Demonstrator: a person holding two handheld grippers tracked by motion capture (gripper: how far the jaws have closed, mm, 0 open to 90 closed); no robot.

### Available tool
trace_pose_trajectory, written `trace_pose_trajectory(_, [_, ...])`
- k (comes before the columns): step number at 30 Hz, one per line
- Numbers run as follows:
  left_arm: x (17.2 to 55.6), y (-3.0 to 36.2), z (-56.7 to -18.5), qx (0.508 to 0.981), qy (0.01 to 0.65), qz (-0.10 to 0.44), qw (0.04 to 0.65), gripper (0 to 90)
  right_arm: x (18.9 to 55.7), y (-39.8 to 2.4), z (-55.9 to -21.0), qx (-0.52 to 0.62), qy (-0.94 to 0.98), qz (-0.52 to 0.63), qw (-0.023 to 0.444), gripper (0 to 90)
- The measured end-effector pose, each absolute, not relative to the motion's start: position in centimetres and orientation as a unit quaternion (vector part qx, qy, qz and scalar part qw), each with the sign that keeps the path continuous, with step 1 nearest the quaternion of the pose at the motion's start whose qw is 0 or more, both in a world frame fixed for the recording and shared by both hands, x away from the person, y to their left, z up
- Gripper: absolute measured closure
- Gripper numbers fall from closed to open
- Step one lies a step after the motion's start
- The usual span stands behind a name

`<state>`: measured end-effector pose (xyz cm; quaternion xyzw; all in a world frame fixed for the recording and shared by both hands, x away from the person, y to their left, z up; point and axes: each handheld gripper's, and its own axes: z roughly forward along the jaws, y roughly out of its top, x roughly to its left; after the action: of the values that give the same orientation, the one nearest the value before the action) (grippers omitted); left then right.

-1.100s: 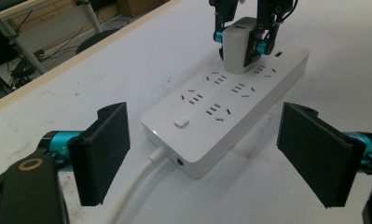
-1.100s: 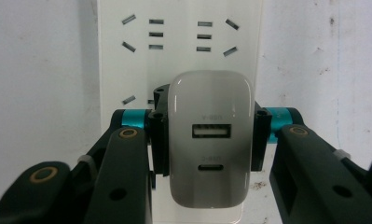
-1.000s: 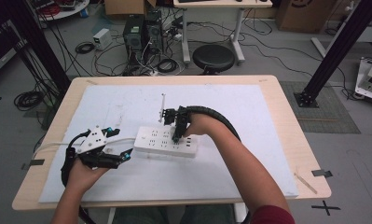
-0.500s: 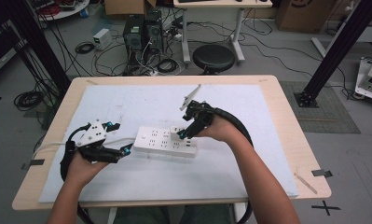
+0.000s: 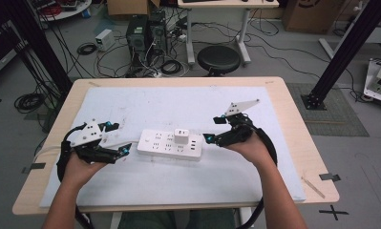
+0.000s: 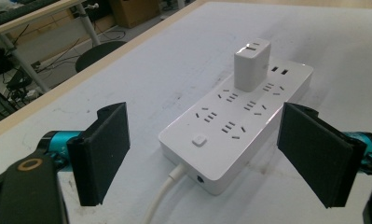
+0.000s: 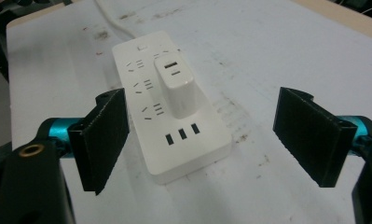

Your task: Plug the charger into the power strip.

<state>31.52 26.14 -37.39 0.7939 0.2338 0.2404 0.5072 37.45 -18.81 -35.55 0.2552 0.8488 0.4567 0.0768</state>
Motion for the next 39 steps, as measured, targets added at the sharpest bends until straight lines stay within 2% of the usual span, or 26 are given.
trace_pose_trajectory(15, [31.7, 27.0, -38.0, 0.791, 0.241, 0.229, 0.514, 17.0, 35.3, -21.2, -37.5, 0.283, 0.823, 0.485, 0.091, 18.7])
trace_pose_trajectory(39, [32.2, 26.8, -38.1, 0.792, 0.244, 0.229, 0.511, 17.0, 35.8, -21.6, -37.7, 0.284, 0.821, 0.488, 0.083, 18.7])
